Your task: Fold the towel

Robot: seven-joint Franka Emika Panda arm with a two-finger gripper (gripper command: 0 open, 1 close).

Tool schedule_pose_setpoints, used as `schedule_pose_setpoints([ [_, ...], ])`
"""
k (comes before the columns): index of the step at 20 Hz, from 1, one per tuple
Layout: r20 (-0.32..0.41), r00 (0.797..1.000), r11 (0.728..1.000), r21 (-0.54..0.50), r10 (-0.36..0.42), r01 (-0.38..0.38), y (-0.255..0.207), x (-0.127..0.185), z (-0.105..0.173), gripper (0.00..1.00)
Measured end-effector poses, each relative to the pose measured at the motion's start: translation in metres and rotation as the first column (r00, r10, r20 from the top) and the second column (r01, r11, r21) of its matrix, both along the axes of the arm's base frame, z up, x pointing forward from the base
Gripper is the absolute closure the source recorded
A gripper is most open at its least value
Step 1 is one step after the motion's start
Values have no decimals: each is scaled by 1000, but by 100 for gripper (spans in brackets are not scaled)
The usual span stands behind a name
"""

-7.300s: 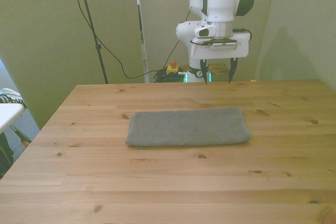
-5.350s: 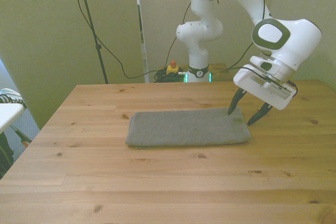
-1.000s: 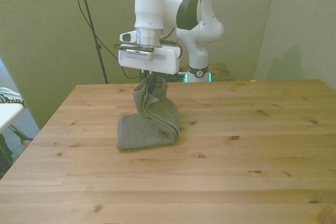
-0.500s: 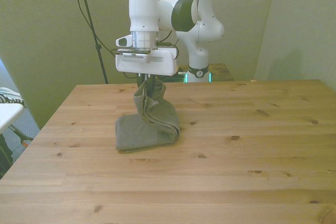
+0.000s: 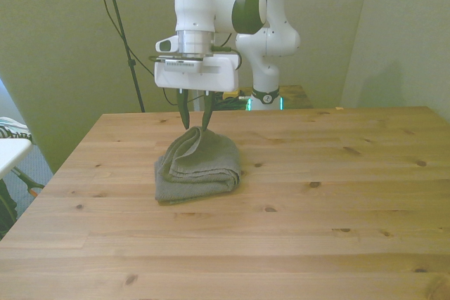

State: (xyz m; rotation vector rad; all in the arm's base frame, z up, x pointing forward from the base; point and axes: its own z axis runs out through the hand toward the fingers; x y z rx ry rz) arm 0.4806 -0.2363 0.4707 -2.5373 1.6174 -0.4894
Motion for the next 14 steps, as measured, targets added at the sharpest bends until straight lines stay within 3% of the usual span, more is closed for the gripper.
schedule_pose_setpoints([
  [7, -80, 994, 996, 44, 79, -76, 60, -64, 40, 0],
  [14, -181, 970, 987, 36, 161, -157, 164, -155, 52, 0],
])
